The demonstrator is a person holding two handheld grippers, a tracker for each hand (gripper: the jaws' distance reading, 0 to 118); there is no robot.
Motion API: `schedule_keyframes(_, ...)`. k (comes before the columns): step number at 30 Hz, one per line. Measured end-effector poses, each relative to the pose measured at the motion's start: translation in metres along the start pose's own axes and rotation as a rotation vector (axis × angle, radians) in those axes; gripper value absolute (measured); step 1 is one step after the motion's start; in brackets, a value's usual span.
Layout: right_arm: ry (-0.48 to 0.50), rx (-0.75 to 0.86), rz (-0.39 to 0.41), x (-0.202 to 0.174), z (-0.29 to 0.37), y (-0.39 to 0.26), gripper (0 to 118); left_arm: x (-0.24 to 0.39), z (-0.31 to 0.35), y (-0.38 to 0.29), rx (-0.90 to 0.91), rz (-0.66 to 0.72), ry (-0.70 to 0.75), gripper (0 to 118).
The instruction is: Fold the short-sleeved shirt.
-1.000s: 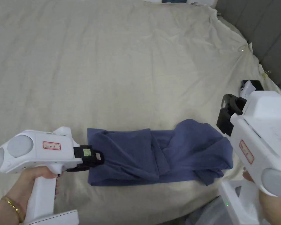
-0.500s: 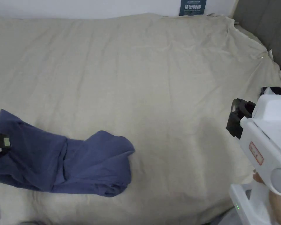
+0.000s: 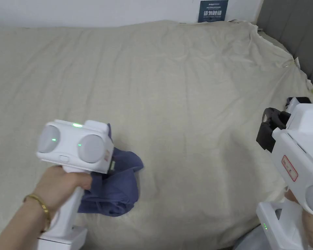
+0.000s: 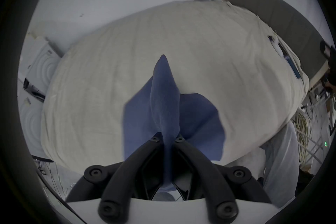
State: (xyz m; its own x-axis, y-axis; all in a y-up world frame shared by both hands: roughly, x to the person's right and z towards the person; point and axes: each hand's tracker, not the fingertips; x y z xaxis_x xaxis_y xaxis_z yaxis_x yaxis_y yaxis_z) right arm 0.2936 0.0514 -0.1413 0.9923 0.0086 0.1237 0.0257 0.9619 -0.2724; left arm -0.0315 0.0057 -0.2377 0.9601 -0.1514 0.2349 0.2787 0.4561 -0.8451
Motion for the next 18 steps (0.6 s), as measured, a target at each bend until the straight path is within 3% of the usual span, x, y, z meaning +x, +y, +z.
schedule_keyframes(11,-0.035,-0.017,0.006,0.006,0.003,-0.003,0,0.062,-0.078,0.005,-0.129,0.078,-0.059,8)
schedule_keyframes(14,-0.034,-0.018,0.008,0.003,0.001,-0.002,0,0.068,-0.087,0.002,-0.125,0.054,-0.067,47)
schedule_keyframes(15,-0.032,-0.018,0.010,0.002,0.000,-0.002,0,0.070,-0.087,0.001,-0.117,0.059,-0.121,71)
schedule_keyframes(17,-0.026,-0.020,0.015,-0.001,0.000,0.000,0,0.075,-0.090,0.002,-0.119,0.069,-0.215,105)
schedule_keyframes(18,-0.023,-0.020,0.017,-0.002,-0.001,0.000,0,0.078,-0.090,0.004,-0.122,0.067,-0.248,113)
